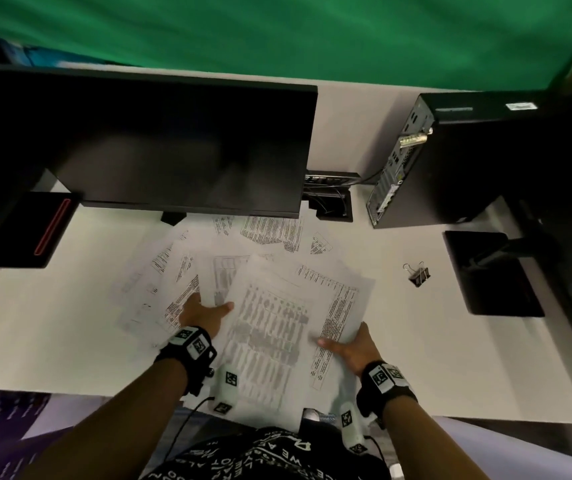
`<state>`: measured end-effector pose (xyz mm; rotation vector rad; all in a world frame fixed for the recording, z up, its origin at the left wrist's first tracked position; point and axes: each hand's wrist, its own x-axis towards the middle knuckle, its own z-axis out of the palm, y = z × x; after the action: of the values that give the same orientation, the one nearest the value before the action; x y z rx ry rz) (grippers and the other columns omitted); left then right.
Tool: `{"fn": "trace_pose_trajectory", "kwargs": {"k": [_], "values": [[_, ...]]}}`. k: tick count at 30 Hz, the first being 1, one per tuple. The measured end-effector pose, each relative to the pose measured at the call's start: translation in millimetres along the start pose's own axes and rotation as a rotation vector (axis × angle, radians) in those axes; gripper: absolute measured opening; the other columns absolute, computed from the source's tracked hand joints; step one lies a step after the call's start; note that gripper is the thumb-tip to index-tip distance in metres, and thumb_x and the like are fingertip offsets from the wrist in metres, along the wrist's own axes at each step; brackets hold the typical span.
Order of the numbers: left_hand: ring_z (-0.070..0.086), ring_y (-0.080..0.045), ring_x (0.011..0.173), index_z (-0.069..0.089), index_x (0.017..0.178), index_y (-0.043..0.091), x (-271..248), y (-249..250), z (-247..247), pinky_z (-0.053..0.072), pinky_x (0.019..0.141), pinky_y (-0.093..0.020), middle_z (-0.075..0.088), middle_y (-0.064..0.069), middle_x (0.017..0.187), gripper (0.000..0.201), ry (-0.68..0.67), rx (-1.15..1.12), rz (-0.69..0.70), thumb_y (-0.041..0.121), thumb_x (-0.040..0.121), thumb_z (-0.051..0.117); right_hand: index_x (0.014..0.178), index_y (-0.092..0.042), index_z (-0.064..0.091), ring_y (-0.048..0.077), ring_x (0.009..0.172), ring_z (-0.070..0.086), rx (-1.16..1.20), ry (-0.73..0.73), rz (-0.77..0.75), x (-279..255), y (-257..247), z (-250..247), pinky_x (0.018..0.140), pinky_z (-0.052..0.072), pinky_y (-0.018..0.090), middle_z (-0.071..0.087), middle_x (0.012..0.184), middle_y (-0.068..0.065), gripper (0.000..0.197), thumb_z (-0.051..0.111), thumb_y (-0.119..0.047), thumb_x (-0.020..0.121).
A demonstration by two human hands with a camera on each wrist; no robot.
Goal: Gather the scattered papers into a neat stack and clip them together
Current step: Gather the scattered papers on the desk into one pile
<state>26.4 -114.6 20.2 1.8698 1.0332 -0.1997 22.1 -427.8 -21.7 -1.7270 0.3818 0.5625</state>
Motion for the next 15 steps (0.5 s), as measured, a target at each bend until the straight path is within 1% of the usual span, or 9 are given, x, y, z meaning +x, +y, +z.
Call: {"fn": "trace_pose_trajectory", "kwargs": {"k": [2,3,5,6,7,10,12,14,15], "values": [[0.062,-0.034,0.109,0.060,0.120,0.008,-4.1,-6.7,12.1,0.050,0.084,-0.036,0.067,-0.007,0.111,0.048,-0.141,-0.074,0.068,0.022,0.078,0.079,0.127,-0.017,0.036,0.018,0.107,0.059,-0.085,0.034,0.052,0.6,-0.1,1.1,0.087,0.055,0.034,0.057,0.116,-0.008,0.105,0.099,-0.038,0.046],[0.064,-0.034,0.106,0.062,0.117,0.012,-6.2,-8.9,15.6,0.052,0.084,-0.038,0.069,-0.006,0.107,0.038,-0.233,-0.085,0.090,0.020,0.082,0.075,0.129,-0.017,0.033,0.019,0.108,0.055,-0.147,0.034,0.081,2.5,1.0,0.8,0.093,0.052,0.038,0.054,0.116,-0.007,0.108,0.098,-0.040,0.045],[0.065,-0.032,0.102,0.061,0.115,0.016,-6.8,-10.5,15.1,0.054,0.086,-0.047,0.070,-0.007,0.105,0.031,-0.351,-0.041,0.106,0.018,0.085,0.070,0.131,-0.016,0.034,0.023,0.113,0.053,-0.242,0.013,0.114,9.5,7.2,-1.8,0.099,0.049,0.045,0.053,0.120,-0.004,0.099,0.094,-0.038,0.056],[0.065,-0.030,0.100,0.059,0.115,0.016,-5.6,-9.8,12.9,0.055,0.085,-0.047,0.069,-0.007,0.105,0.032,-0.354,0.003,0.112,0.016,0.085,0.069,0.133,-0.016,0.036,0.023,0.116,0.055,-0.273,-0.006,0.116,13.0,10.7,-3.9,0.101,0.049,0.047,0.056,0.123,-0.004,0.091,0.090,-0.036,0.062],[0.065,-0.029,0.098,0.059,0.116,0.016,-3.7,-8.8,9.9,0.055,0.085,-0.045,0.069,-0.007,0.106,0.033,-0.333,0.045,0.122,0.013,0.085,0.069,0.135,-0.019,0.038,0.024,0.117,0.058,-0.282,-0.022,0.106,18.4,17.1,-6.7,0.101,0.050,0.049,0.059,0.125,-0.005,0.086,0.086,-0.036,0.065],[0.062,-0.027,0.103,0.055,0.124,0.014,-0.5,-6.2,5.1,0.051,0.090,-0.041,0.066,-0.006,0.115,0.037,-0.253,0.130,0.152,0.012,0.088,0.064,0.132,-0.029,0.046,0.025,0.113,0.063,-0.196,-0.059,0.134,38.7,42.7,-18.0,0.098,0.052,0.052,0.066,0.125,-0.003,0.079,0.074,-0.033,0.058],[0.057,-0.028,0.112,0.049,0.132,0.014,-3.5,-2.4,6.3,0.047,0.094,-0.040,0.061,-0.006,0.123,0.037,-0.267,0.164,0.192,0.012,0.096,0.053,0.128,-0.028,0.051,0.029,0.110,0.065,-0.112,-0.053,0.143,34.1,33.8,-15.8,0.096,0.053,0.053,0.068,0.120,0.000,0.071,0.067,-0.027,0.059],[0.055,-0.028,0.115,0.045,0.137,0.012,-7.3,1.6,10.6,0.045,0.093,-0.037,0.057,-0.008,0.129,0.037,-0.332,0.245,0.258,0.012,0.099,0.042,0.131,-0.023,0.050,0.028,0.109,0.065,-0.017,-0.037,0.155,27.0,24.8,-11.8,0.098,0.052,0.052,0.069,0.119,0.000,0.067,0.072,-0.021,0.068],[0.055,-0.028,0.113,0.043,0.138,0.011,-9.9,3.8,13.9,0.046,0.088,-0.034,0.056,-0.010,0.129,0.038,-0.378,0.294,0.297,0.012,0.100,0.039,0.133,-0.021,0.050,0.025,0.110,0.065,0.009,-0.035,0.142,23.8,20.8,-9.8,0.100,0.051,0.051,0.069,0.121,-0.001,0.066,0.076,-0.021,0.072]]}}
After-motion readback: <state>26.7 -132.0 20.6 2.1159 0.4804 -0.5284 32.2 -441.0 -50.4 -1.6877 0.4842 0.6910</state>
